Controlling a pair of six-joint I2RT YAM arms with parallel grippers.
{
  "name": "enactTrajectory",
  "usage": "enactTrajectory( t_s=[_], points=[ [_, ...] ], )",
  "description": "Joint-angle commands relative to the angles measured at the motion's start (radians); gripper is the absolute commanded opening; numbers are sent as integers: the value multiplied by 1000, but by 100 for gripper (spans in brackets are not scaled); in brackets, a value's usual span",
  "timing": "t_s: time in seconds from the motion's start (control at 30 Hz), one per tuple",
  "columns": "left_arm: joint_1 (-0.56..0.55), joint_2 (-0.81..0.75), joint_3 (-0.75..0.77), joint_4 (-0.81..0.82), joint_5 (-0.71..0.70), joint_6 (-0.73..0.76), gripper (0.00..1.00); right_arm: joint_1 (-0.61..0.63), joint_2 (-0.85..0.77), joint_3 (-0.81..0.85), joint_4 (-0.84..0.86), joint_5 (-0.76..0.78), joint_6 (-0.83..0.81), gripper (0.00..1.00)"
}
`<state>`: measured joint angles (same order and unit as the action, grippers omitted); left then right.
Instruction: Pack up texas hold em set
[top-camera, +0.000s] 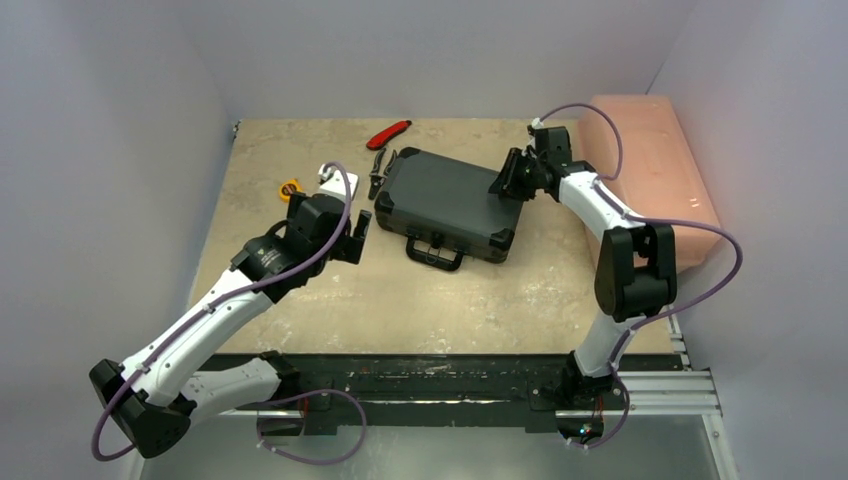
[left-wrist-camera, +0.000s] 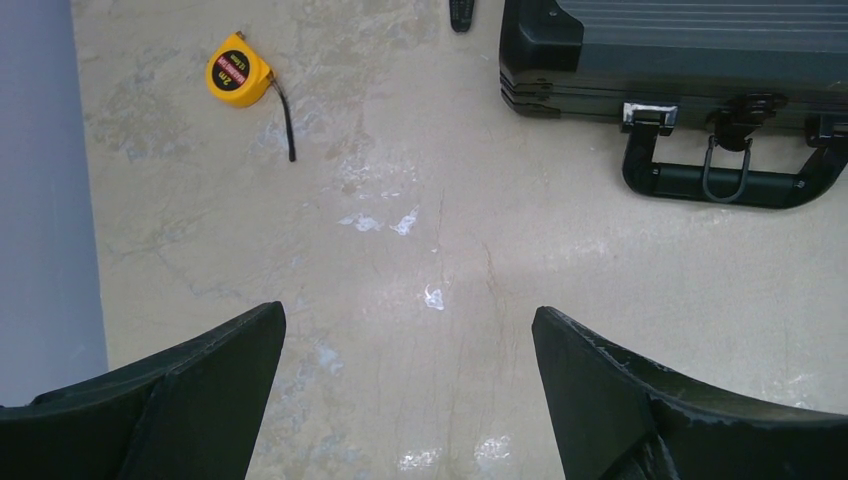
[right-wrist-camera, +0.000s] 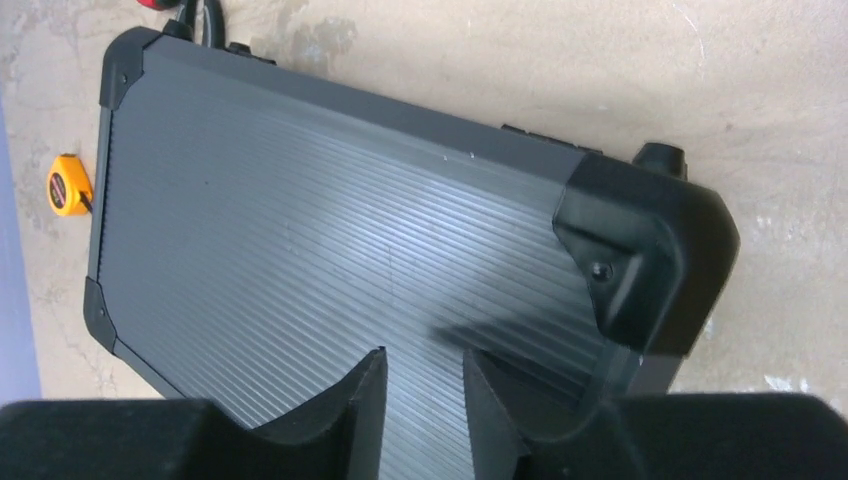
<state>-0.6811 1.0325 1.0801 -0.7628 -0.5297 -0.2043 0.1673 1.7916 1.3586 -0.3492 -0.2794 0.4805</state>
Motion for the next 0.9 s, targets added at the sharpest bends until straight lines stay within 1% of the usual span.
enactTrajectory(
  t_s=[0.0,0.1,0.2,0.27,0.37,0.5,0.63,0.73,0.87],
  points=[
    [5,-18,4,57,51,-87,94,6,-70,65,-98,55,-26,44],
    [4,1,-23,112,113,-174,94,6,-56,159,-115,99,-53,54],
    [5,34,-58,165,206,-268,94,6,-12,253,-146,135,-70,63],
    [5,74,-59,179,263,-317,91,7,15,292,-146,166,-76,66],
    [4,139,-46,193,308,-364,82,7,63,331,-138,179,-77,66],
    [5,218,-30,227,344,-389,70,17,81,327,-117,110,-75,59],
    [5,267,-37,284,369,-413,63,82,45,249,-79,71,-73,50],
    [5,308,-36,320,394,-430,56,135,12,177,-40,33,-52,41],
    [4,370,-26,346,423,-439,47,186,-31,79,10,3,-33,37]
  ],
)
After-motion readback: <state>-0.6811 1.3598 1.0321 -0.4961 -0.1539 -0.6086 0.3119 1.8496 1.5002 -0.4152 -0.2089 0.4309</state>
